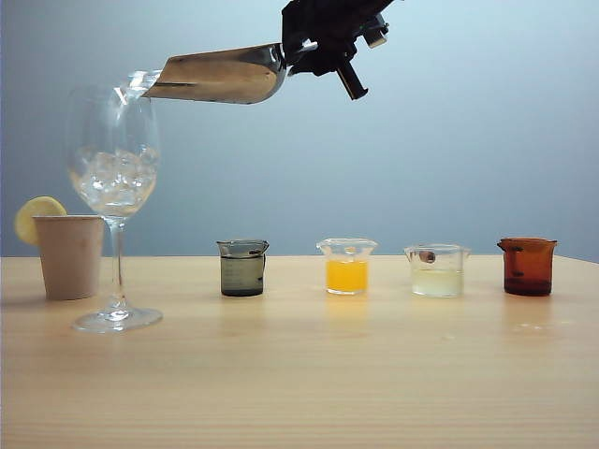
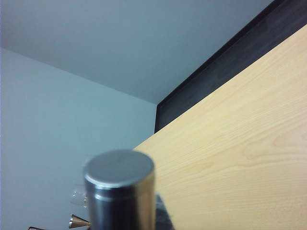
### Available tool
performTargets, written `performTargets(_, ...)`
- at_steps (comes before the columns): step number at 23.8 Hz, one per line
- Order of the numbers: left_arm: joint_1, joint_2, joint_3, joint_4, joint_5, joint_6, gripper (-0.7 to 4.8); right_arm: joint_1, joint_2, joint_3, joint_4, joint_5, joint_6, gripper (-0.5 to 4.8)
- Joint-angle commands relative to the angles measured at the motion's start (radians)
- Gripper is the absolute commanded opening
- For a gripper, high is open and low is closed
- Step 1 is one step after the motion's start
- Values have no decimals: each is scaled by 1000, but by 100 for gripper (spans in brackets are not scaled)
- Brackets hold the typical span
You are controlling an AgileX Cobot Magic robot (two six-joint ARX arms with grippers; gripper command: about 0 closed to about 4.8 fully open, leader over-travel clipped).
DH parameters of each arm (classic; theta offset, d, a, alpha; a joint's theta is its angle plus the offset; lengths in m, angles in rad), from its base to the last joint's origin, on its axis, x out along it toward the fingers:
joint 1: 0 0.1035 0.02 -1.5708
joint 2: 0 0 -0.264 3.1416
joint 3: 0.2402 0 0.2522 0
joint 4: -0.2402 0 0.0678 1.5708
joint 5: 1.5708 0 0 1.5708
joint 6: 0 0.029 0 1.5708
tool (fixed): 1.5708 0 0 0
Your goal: Pick up the ice scoop on the desk filled with ice cubes, pour the ice into the goblet, and finally put the scoop back on the table.
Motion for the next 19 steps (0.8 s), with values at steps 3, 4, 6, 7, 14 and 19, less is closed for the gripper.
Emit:
performTargets(3, 1, -2, 4, 10, 5, 0, -5, 6, -9, 6, 59, 1, 0, -7)
performTargets(4, 1, -2, 4, 10, 5, 1, -5, 7, -9, 6, 63, 1, -1, -7)
performTargets(6, 1, -2, 4, 10, 5, 1, -5, 7, -9, 6, 71, 3, -20, -7)
performTargets(7, 1, -2, 4, 10, 5, 1, -5, 7, -9, 6, 70, 3, -27, -7)
performTargets(14, 2, -2, 4, 10, 5, 1, -5, 7, -9, 6, 69, 2, -40, -7)
performTargets(19, 1, -2, 4, 10, 5, 1, -5, -25, -11, 4, 56, -57, 102, -7)
